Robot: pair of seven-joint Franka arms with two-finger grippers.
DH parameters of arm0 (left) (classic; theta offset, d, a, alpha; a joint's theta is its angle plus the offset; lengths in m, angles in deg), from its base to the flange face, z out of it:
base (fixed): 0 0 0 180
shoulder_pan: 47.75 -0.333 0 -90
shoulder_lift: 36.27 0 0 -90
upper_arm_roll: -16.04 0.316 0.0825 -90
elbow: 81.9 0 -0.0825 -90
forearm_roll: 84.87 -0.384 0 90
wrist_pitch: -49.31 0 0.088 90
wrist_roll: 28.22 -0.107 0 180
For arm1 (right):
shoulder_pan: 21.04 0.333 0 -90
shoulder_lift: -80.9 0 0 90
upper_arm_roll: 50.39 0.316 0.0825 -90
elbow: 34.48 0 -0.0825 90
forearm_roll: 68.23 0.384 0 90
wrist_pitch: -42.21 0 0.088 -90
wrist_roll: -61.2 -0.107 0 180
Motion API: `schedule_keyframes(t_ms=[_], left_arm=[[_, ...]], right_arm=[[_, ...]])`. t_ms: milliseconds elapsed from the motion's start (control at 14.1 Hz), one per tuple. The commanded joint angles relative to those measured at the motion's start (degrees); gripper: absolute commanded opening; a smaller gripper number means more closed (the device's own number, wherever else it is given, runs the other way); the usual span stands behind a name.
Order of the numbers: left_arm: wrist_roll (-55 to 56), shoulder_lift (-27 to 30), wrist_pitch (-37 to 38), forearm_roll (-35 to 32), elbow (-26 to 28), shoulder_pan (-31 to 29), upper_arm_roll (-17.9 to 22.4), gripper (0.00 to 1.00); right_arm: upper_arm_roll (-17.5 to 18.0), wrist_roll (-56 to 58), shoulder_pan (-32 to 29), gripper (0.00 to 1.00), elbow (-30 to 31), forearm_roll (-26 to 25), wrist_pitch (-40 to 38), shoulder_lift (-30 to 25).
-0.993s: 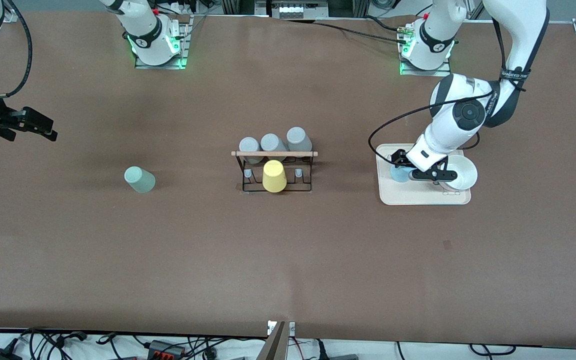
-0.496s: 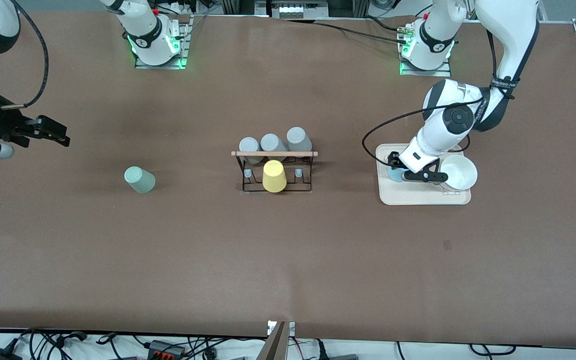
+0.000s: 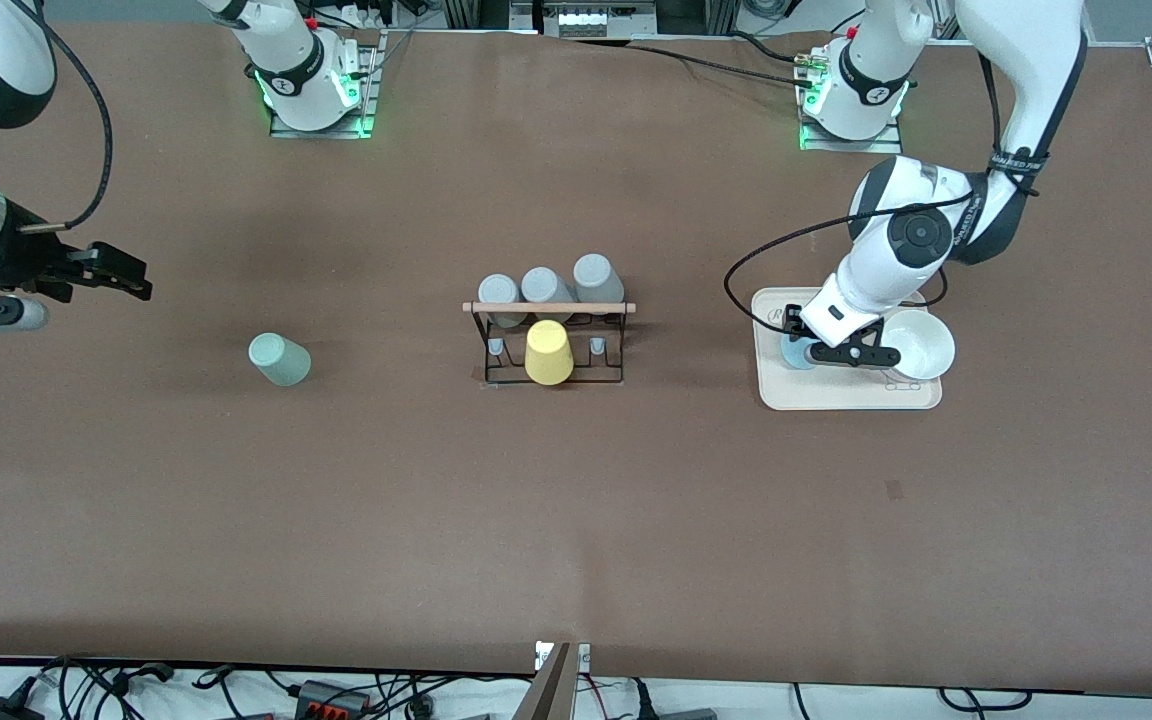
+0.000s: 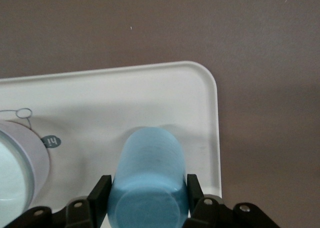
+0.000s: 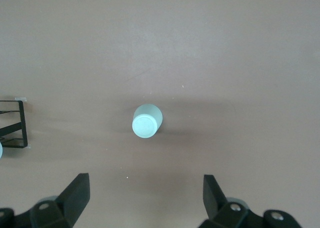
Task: Hang scattered cups on rack with three cups
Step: 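Carry the light blue cup with the left gripper to the wire rack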
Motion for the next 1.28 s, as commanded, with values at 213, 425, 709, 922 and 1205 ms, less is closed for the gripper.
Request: schedule_keyframes(t_ms=[213, 425, 709, 922, 1205], left_arm=[[0.9, -1.2, 19.8, -0.5, -23.2, 2.4, -3.8, 0.31], [3.8, -9.4, 28.3, -0.5, -42.0, 10.5, -3.7, 0.32], [17.5, -17.9, 33.8, -0.7, -56.6, 18.2, -3.4, 0.31], [24.1, -21.9, 31.9, -1.4, -59.8, 23.2, -2.5, 0.31], [28.6, -24.5, 30.9, -5.7, -60.6, 26.8, -2.3, 0.31]], right_arm=[[0.0, 0.1, 3.6, 1.00, -1.1, -0.9, 0.4, 5.3], [0.0, 0.1, 4.1, 1.00, -1.0, -0.9, 0.4, 5.3], [-0.1, -2.2, 4.2, 1.00, -0.8, -0.9, 1.2, 5.3], [-0.1, -4.0, 4.3, 1.00, 1.0, -0.9, 3.8, 4.8], [0.0, -4.2, 4.2, 1.00, 2.6, -0.8, 8.9, 4.4]])
